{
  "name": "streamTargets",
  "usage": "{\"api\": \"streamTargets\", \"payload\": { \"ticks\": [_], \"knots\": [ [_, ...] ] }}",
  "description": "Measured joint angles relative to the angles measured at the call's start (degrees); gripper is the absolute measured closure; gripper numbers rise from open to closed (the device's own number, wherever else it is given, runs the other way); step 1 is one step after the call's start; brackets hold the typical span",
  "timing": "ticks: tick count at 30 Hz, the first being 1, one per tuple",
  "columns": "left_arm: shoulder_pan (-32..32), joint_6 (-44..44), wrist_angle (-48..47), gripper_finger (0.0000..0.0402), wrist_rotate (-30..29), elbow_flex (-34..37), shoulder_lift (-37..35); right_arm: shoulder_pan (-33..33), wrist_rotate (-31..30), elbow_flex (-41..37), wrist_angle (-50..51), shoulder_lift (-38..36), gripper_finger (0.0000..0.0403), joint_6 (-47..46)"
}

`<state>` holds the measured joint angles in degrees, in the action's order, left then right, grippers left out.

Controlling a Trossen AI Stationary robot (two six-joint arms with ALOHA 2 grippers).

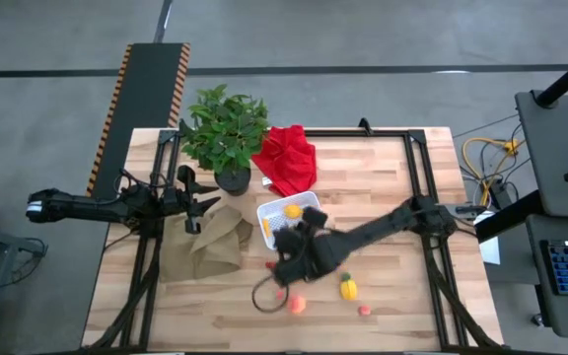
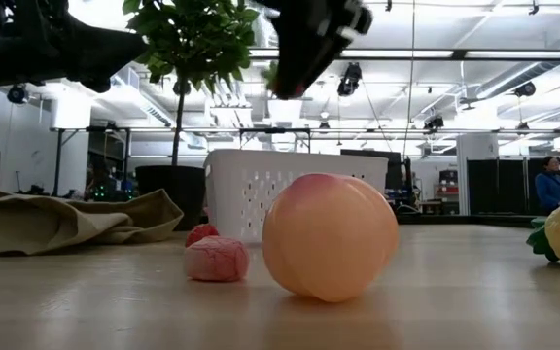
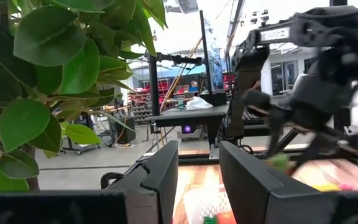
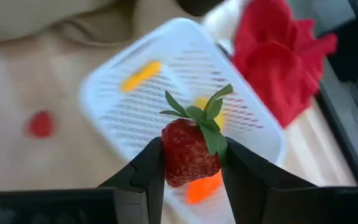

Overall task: Pick and placing Produce into tupperware
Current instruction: Put the red strawberry into the bin, then put the yellow pineapple into the bin

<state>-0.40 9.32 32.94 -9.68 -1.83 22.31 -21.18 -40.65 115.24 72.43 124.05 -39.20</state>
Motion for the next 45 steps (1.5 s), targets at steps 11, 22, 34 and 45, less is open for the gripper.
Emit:
{"api": "streamTargets", "payload": {
  "ticks": [11, 22, 34, 45],
  "knots": [
    [-0.01, 0.03, -0.06, 0.0297, 0.01, 0.00, 0.04, 11.77, 9.68, -2.49, -0.26, -0.29, 0.0282, 5.89],
    [-0.01, 0.07, -0.09, 0.0297, 0.01, 0.00, 0.17, 17.25, 18.52, -5.72, -0.89, -0.38, 0.0282, 12.11],
    [-0.01, 0.08, -0.10, 0.0297, 0.01, 0.00, 0.31, 18.53, 19.59, -10.02, -3.57, -0.38, 0.0229, 11.76],
    [-0.01, 0.09, -0.87, 0.0297, 0.00, 0.00, 0.54, 17.86, 17.61, -10.01, -3.70, -4.27, 0.0141, 9.52]
  ]
}}
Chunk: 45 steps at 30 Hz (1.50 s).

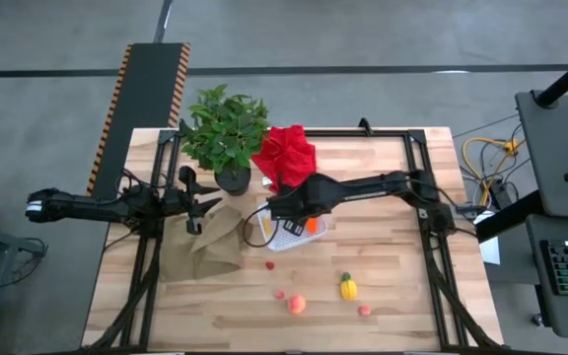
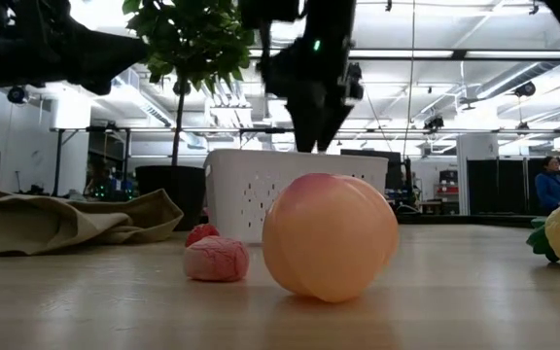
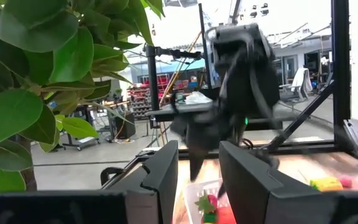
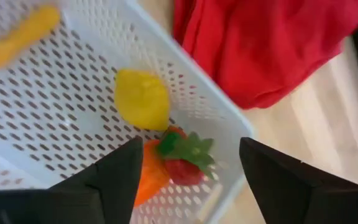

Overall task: Pick and placing Produce into tupperware
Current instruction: Put the yellow pineapple into the bin

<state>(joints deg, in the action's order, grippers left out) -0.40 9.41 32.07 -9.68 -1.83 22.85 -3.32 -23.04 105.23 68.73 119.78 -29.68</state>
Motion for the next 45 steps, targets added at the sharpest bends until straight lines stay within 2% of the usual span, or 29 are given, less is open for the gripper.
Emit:
{"api": "streamTargets", "payload": {
  "ticks": [3, 6, 9, 11, 16, 20, 24, 27, 30, 36, 40, 45],
  "knots": [
    [0.02, 0.00, -0.15, 0.0297, 0.01, 0.00, 0.04, -1.91, -3.44, -0.78, 0.02, -4.65, 0.0141, -2.03],
    [0.00, 0.00, -0.17, 0.0297, 0.00, 0.00, 0.04, -4.84, -10.64, -2.73, -0.54, -11.18, 0.0146, -4.94],
    [0.00, 0.00, -0.11, 0.0297, 0.01, 0.00, 0.00, -8.46, -18.00, -6.42, -1.56, -18.51, 0.0153, -8.96],
    [0.01, 0.00, -0.17, 0.0297, -0.01, 0.00, 0.02, -11.20, -20.16, -10.01, -3.75, -23.24, 0.0156, -10.58],
    [0.00, 0.00, -0.14, 0.0297, -0.02, 0.00, 0.11, -18.98, -19.84, -22.11, -15.96, -34.27, 0.0163, -10.68],
    [0.00, -0.02, -0.13, 0.0297, 0.01, 0.00, 0.11, -25.22, -15.89, -31.93, -24.04, -41.27, 0.0165, -11.45],
    [0.01, -0.04, -0.10, 0.0297, 0.00, 0.00, 0.11, -30.25, -14.96, -37.66, -25.84, -45.29, 0.0165, -21.61],
    [0.02, -0.06, -0.08, 0.0297, -0.01, 0.00, 0.11, -32.86, -13.41, -39.82, -24.84, -45.47, 0.0166, -32.32],
    [0.02, -0.08, -0.08, 0.0297, -0.02, 0.00, 0.13, -34.39, -10.79, -40.15, -22.03, -43.74, 0.0166, -47.64],
    [0.01, -0.11, -0.06, 0.0297, 0.00, 0.00, 0.30, -36.82, 0.19, -37.16, -12.16, -36.69, 0.0166, -70.21],
    [0.00, -0.13, -0.04, 0.0297, 0.01, 0.00, 0.39, -37.37, 5.93, -32.91, -6.80, -31.38, 0.0166, -79.05],
    [0.01, -0.39, 0.01, 0.0297, -0.01, 0.00, 0.38, -37.24, 5.11, -23.57, 1.48, -23.89, 0.0166, -84.07]
  ]
}}
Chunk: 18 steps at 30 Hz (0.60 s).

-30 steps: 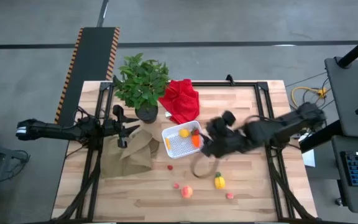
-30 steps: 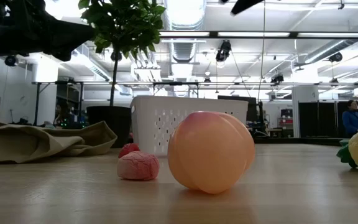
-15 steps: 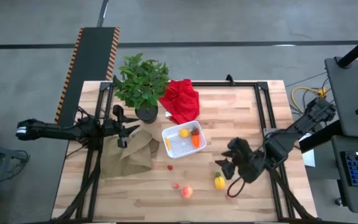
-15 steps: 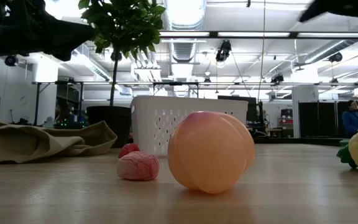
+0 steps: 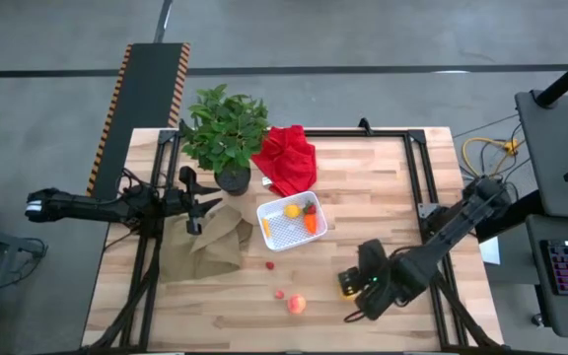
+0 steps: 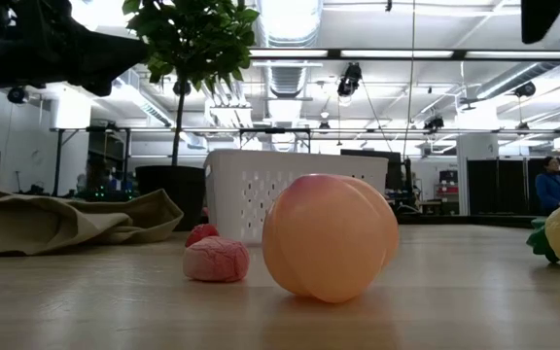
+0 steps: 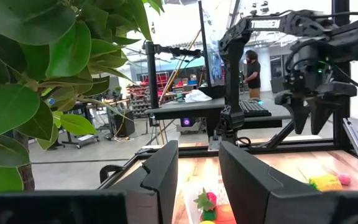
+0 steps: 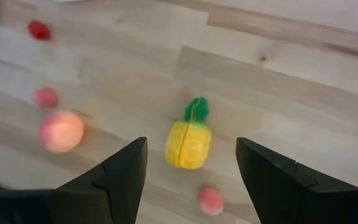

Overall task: Pick and placing Produce into tupperware
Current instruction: Put the yellow pineapple into the bin

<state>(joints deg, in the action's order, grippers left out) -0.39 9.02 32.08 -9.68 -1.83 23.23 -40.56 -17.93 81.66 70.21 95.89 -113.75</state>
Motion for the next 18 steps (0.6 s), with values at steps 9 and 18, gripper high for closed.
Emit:
{"api": "streamTargets", "payload": {
  "ticks": [9, 18],
  "knots": [
    [-0.01, -1.21, -0.04, 0.0297, 0.01, 0.00, 0.02, -0.04, 2.61, 16.94, 13.28, 13.07, 0.0159, 1.56],
    [0.01, -1.19, -0.07, 0.0297, -0.01, 0.00, 0.01, 2.49, 12.08, 17.59, 12.94, 19.24, 0.0065, 3.33]
  ]
}}
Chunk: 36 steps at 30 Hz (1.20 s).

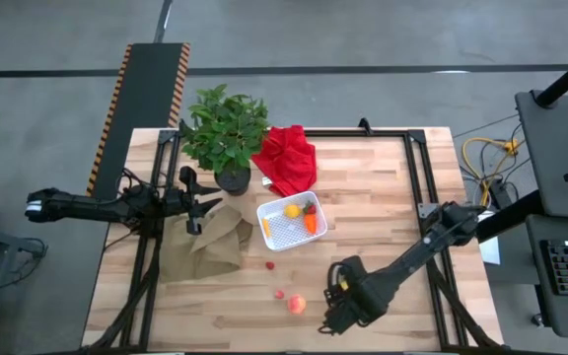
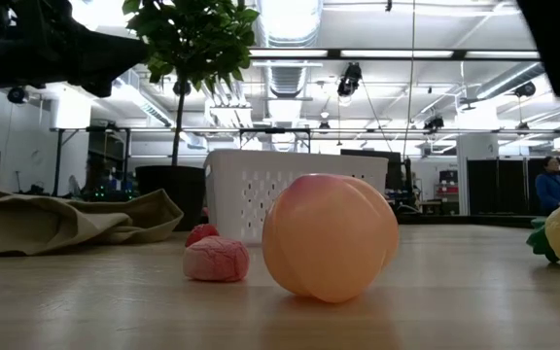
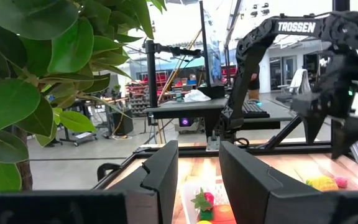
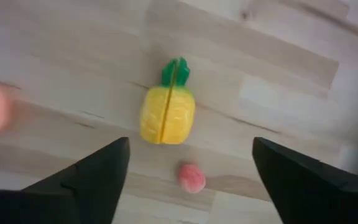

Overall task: Pick and placing Produce into tupperware
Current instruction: Put the yellow pineapple into the bin

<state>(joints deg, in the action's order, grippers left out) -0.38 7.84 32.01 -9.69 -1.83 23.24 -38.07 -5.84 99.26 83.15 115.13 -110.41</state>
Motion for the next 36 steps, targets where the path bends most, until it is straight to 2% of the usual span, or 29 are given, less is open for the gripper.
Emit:
{"api": "streamTargets", "payload": {
  "ticks": [6, 36],
  "knots": [
    [-0.01, 0.00, -0.01, 0.0297, 0.00, 0.00, 0.00, 0.69, -0.59, -0.53, -3.41, 1.29, 0.0036, 1.95],
    [-0.02, 0.02, -0.06, 0.0297, 0.01, 0.00, 0.27, 0.73, -1.69, -18.81, -25.87, 1.31, 0.0036, 2.93]
  ]
}}
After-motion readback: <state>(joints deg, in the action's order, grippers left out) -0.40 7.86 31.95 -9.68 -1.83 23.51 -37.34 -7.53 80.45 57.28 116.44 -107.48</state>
